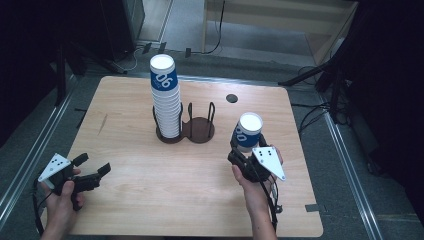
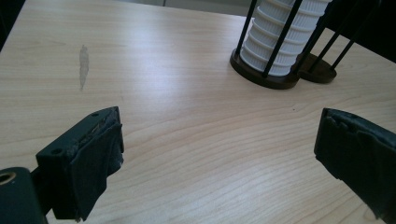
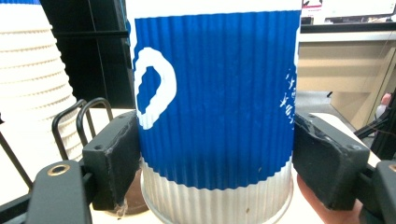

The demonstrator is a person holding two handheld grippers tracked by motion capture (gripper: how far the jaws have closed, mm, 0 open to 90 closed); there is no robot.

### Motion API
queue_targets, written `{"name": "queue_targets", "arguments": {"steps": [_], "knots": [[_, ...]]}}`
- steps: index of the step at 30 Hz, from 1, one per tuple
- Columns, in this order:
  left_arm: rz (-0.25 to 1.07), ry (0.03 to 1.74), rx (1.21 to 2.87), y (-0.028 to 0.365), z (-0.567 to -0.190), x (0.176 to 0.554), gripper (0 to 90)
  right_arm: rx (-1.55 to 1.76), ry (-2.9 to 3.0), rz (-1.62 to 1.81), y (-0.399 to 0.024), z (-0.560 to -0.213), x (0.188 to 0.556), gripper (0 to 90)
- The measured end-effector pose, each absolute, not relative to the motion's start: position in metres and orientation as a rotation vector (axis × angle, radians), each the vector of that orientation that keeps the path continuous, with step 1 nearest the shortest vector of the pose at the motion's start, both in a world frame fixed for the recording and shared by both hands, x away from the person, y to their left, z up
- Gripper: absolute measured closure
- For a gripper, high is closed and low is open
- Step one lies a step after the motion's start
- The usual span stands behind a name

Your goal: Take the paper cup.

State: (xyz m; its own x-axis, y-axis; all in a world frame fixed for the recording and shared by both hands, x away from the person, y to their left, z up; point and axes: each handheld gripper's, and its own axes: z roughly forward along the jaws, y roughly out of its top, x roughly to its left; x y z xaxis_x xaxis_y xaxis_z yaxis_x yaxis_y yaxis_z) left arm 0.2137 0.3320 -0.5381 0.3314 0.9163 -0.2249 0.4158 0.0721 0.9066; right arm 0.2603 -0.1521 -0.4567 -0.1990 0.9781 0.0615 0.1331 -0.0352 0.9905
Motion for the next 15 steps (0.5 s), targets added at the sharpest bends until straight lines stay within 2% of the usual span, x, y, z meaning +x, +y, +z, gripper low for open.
{"name": "queue_targets", "arguments": {"steps": [7, 15], "knots": [[0.615, 1.283, 1.535, 0.317, -0.523, 0.215, 2.3, 1.239, 1.461, 1.318, -0.153, -0.466, 0.257, 20.5], [0.620, 1.220, 1.558, 0.294, -0.495, 0.215, 2.3, 1.223, 1.492, 1.328, -0.145, -0.471, 0.253, 20.5]]}}
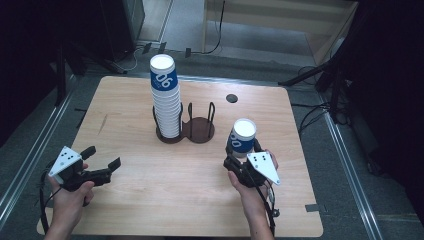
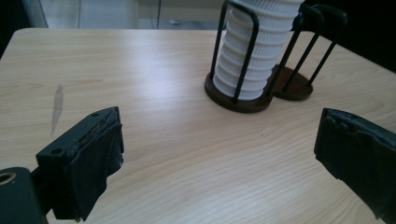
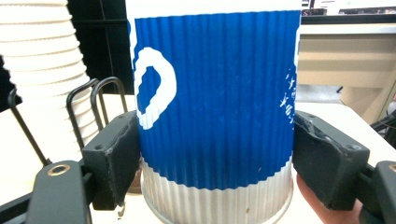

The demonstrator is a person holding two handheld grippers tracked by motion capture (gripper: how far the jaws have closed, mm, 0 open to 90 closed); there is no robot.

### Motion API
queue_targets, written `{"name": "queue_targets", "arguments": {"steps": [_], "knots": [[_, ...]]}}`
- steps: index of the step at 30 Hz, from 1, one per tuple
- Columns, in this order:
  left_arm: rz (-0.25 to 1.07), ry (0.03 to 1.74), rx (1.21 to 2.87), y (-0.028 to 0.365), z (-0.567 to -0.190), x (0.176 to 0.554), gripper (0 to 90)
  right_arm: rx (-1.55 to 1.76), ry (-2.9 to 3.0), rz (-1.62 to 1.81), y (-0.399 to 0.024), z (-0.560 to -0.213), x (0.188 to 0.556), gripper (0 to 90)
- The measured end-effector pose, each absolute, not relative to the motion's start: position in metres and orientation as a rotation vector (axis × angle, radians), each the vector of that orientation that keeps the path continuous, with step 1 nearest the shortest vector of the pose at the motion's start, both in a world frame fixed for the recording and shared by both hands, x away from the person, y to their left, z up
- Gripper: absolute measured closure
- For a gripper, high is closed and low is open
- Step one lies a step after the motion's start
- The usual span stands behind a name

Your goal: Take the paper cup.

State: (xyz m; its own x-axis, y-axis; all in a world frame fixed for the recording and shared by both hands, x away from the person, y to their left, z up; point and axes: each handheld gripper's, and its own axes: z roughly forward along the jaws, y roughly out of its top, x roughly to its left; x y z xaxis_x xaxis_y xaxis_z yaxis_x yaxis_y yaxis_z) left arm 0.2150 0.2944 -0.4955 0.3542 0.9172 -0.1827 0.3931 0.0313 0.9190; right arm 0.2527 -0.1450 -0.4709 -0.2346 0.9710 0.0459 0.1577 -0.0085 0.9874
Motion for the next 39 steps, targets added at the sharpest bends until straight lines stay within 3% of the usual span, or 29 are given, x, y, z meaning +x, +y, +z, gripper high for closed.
{"name": "queue_targets", "arguments": {"steps": [9, 27, 39], "knots": [[0.546, 1.163, 1.534, 0.281, -0.475, 0.223, 2.4, 1.168, 1.520, 1.324, -0.131, -0.475, 0.250, 20.6], [0.416, 1.022, 1.631, 0.236, -0.468, 0.223, 2.6, 1.015, 1.617, 1.203, -0.094, -0.500, 0.239, 20.6], [0.350, 1.022, 1.662, 0.219, -0.467, 0.224, 11.5, 0.869, 1.699, 1.158, -0.064, -0.516, 0.231, 20.6]]}}
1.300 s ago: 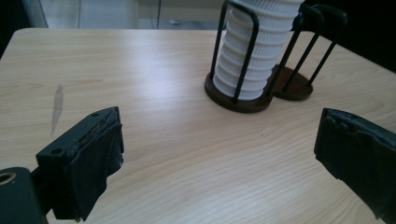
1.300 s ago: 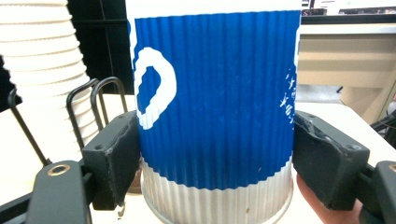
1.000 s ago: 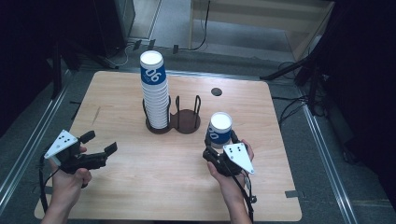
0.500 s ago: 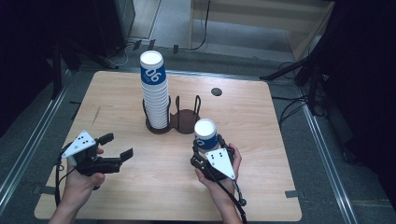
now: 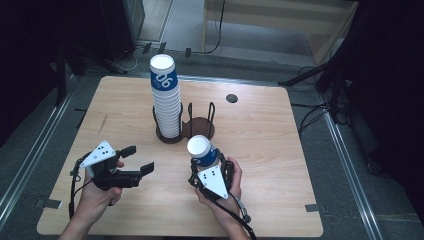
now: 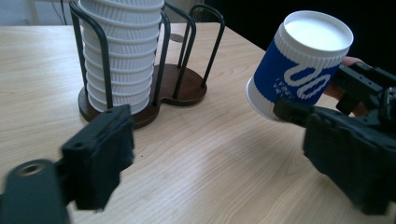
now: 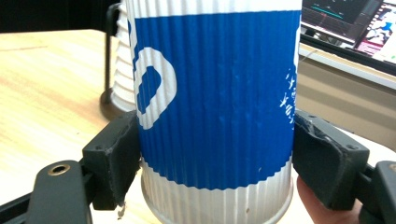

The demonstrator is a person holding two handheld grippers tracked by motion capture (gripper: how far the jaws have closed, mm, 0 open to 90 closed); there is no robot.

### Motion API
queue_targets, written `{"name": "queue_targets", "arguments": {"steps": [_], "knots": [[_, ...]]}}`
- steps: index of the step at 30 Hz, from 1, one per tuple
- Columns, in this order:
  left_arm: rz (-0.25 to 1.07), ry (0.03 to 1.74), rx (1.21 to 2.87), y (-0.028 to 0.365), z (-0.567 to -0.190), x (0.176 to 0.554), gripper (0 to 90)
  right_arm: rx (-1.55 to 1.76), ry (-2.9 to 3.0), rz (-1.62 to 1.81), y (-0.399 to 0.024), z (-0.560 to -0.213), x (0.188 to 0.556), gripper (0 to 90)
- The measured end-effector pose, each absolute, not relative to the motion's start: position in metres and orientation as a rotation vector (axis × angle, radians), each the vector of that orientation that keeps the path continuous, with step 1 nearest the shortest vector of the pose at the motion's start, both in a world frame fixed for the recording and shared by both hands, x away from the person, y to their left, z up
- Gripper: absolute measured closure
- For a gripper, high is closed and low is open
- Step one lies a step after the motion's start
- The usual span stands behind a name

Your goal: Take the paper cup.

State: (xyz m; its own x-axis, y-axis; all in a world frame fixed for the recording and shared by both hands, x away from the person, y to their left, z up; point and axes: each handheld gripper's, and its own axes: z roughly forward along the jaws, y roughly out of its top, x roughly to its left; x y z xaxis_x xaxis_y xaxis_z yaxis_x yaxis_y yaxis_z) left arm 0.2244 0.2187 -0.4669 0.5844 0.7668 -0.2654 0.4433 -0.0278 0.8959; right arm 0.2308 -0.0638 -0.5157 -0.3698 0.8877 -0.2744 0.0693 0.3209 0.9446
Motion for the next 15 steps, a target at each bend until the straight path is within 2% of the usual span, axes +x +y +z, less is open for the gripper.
{"name": "queue_targets", "arguments": {"steps": [1, 15], "knots": [[0.352, 1.022, 1.667, 0.217, -0.467, 0.224, 14.5, 0.861, 1.707, 1.155, -0.061, -0.517, 0.230, 20.6], [0.282, 0.934, 1.737, 0.205, -0.464, 0.223, 12.8, 0.791, 1.746, 1.122, -0.046, -0.524, 0.223, 20.6]]}}
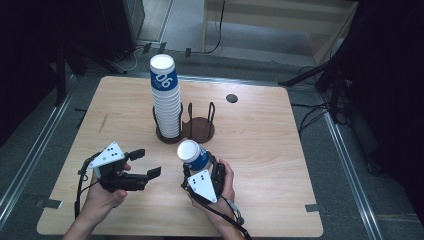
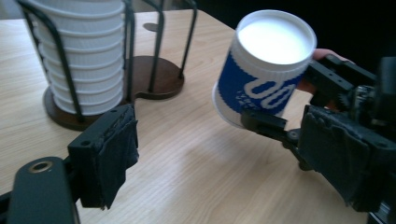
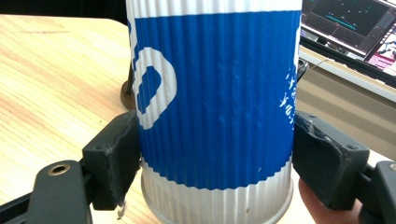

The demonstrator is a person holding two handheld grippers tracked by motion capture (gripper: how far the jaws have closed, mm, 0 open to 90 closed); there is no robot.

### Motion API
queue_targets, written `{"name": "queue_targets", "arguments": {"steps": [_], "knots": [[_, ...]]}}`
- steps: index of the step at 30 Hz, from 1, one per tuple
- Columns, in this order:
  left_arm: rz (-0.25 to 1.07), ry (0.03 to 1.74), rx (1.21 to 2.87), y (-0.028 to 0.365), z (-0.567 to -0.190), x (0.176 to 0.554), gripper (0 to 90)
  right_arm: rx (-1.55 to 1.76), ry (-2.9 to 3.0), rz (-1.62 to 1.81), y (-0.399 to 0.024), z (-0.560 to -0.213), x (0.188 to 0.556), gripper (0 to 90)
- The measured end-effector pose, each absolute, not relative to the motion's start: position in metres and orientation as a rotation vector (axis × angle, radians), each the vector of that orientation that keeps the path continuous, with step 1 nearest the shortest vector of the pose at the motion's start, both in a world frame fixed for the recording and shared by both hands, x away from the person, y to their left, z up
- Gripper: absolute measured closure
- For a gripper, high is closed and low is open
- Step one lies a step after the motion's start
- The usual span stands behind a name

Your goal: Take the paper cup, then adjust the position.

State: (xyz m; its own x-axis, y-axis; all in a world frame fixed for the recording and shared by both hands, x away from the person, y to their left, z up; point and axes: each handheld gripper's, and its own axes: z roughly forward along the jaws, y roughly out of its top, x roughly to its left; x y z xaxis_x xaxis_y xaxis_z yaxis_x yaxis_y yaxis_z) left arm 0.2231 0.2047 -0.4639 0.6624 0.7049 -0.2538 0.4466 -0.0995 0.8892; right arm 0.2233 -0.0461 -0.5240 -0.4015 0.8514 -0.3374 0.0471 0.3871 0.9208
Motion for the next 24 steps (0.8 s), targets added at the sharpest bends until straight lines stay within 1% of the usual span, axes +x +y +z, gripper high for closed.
{"name": "queue_targets", "arguments": {"steps": [4, 7, 24], "knots": [[0.288, 0.926, 1.735, 0.201, -0.461, 0.220, 12.9, 0.806, 1.714, 1.072, -0.046, -0.524, 0.223, 20.7], [0.295, 0.920, 1.739, 0.200, -0.460, 0.218, 13.1, 0.820, 1.715, 1.101, -0.046, -0.522, 0.223, 20.7], [0.273, 0.911, 1.766, 0.194, -0.464, 0.220, 14.0, 0.634, 1.761, 1.065, -0.030, -0.529, 0.214, 20.9]]}}
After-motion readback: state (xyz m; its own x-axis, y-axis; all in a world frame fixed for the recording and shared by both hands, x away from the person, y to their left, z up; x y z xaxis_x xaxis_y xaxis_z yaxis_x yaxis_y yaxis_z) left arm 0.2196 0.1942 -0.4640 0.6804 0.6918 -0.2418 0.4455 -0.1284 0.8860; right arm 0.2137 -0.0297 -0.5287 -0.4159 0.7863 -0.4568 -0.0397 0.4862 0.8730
